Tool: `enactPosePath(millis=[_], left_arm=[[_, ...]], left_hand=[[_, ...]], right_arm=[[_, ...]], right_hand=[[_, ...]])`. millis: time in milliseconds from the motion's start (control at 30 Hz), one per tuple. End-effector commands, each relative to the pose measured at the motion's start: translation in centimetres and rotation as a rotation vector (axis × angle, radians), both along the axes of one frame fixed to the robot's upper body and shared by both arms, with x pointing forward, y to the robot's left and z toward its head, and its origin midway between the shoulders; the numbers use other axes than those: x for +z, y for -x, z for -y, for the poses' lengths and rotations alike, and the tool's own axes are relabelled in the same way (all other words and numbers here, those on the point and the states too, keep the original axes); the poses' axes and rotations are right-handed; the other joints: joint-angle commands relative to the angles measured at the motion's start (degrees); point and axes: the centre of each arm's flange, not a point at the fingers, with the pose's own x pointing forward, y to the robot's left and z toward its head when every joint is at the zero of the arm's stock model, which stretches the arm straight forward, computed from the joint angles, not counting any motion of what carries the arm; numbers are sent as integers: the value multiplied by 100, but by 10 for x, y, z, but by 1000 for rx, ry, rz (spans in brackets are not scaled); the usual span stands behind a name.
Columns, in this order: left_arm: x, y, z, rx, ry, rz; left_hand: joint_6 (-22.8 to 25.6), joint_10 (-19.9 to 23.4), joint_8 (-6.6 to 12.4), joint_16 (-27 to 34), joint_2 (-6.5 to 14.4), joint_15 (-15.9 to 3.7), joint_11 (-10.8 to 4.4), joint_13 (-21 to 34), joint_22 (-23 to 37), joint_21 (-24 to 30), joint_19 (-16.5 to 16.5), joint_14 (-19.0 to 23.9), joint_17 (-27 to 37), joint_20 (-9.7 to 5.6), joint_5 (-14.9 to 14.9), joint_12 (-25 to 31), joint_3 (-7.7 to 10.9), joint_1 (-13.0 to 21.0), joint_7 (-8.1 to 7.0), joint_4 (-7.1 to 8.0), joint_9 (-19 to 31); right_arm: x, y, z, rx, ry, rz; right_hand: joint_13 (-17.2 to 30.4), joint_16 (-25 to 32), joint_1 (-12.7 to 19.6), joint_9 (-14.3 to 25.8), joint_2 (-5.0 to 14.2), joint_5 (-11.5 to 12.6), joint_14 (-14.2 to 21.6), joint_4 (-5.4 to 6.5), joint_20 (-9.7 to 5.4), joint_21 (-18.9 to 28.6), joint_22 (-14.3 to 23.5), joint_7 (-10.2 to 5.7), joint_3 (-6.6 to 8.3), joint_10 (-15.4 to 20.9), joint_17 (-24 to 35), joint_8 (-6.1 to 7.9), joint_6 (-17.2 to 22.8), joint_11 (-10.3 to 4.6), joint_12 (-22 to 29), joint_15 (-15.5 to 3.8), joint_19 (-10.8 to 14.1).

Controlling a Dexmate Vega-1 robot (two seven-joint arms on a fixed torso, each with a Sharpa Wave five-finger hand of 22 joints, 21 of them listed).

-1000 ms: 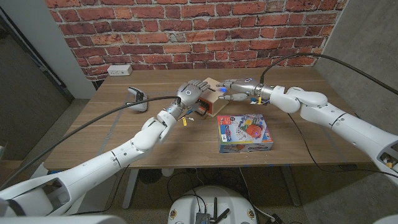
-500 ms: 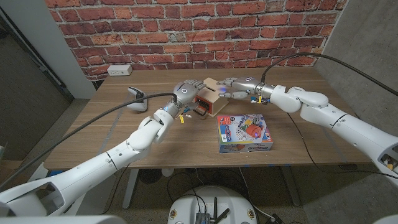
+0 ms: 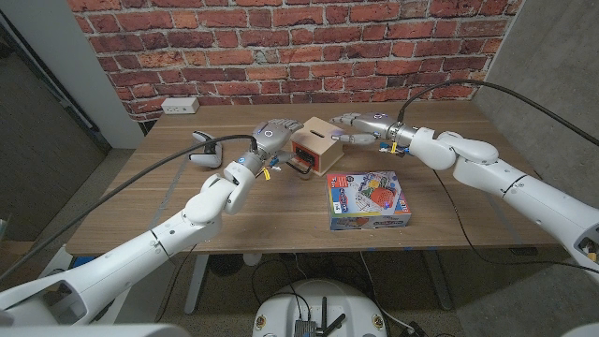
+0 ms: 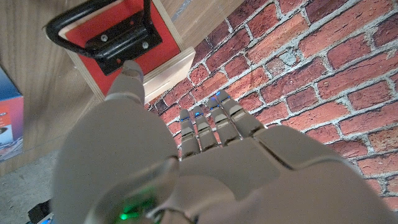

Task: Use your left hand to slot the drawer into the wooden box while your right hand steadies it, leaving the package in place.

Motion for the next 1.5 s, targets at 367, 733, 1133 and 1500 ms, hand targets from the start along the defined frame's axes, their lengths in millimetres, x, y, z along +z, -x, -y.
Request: enactPosePath(millis=[367, 733, 1133, 1500], left_arm=[[7, -9, -42, -109, 221, -20], [12, -19, -63, -149, 317, -35], [16, -14, -60, -159, 443, -26], [12, -1, -79, -229, 662, -12]], left_hand=[[120, 80, 33, 38, 48, -441, -3, 12, 8, 25, 82, 96, 16, -715, 52, 22, 5, -98, -16, 22, 16], [209, 116, 50, 39, 86, -412, 11, 12, 9, 26, 100, 123, 15, -687, 64, 26, 8, -126, -32, 14, 15], [234, 126, 33, 28, 139, -390, 49, 13, 11, 22, 110, 117, 17, -675, 78, 18, 2, -193, -14, 23, 16], [229, 112, 5, 26, 228, -340, 88, 16, 11, 18, 108, 88, 31, -644, 84, 6, -43, -404, 36, 118, 18]], right_arm=[[13, 5, 20, -85, -146, -25], [22, 2, 20, -89, -275, -52], [30, -1, 46, -103, -393, -98], [20, -15, 58, -80, -572, -133]], right_hand=[[11, 48, -36, 11, 216, -13, 56, -4, -342, 56, 8, -69, 23, 40, 17, 33, 20, 13, 18, -364, 95], [12, 53, -39, 12, 212, -11, 88, 1, -316, 78, 6, -65, 28, 83, 14, 44, 68, 35, 32, -366, 199], [13, 68, -51, 13, 195, -10, 146, 9, -303, 87, 4, -55, 23, 149, 12, 32, 60, 74, 50, -335, 286], [14, 73, -60, 14, 181, -10, 175, 16, -276, 99, 6, -57, 17, 183, 10, 35, 86, 115, 56, -319, 370]])
